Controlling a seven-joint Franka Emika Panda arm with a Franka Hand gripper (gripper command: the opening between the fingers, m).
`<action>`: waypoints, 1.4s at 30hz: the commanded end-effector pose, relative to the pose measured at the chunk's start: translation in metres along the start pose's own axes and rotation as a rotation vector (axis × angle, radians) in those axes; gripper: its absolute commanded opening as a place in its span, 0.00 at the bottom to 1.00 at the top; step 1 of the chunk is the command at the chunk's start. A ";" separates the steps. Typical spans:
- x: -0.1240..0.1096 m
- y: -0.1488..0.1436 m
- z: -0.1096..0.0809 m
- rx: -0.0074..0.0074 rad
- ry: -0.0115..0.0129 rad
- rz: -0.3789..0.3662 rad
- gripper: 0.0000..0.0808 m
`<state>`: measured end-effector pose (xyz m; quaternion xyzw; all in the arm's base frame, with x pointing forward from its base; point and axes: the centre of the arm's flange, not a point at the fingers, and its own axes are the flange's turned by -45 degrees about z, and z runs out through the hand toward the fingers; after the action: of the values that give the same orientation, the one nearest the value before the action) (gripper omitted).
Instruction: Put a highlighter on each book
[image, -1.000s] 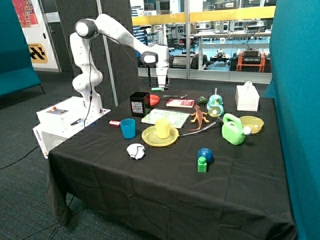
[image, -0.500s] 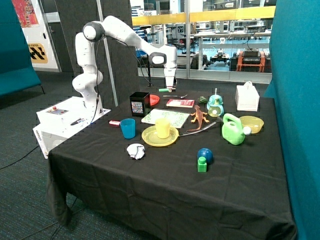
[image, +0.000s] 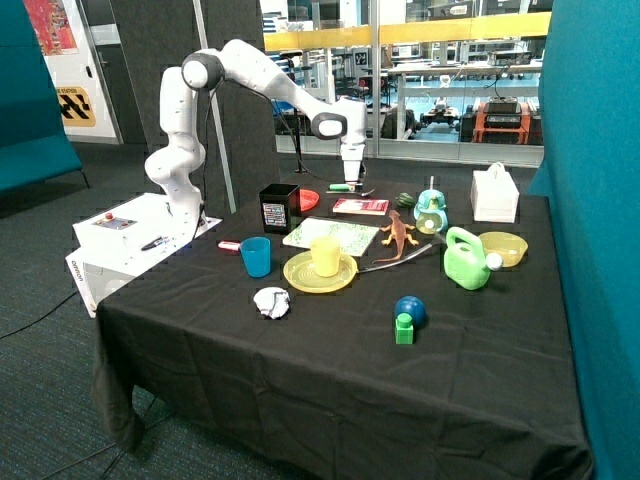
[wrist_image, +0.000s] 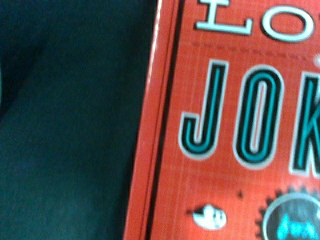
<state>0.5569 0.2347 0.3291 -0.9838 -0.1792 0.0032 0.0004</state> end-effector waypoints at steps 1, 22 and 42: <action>0.016 0.001 0.021 -0.0019 0.0061 0.020 0.00; 0.030 0.001 0.046 -0.0019 0.0061 0.024 0.00; 0.029 0.004 0.043 -0.0019 0.0061 0.015 0.77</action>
<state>0.5845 0.2469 0.2859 -0.9849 -0.1733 -0.0019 -0.0009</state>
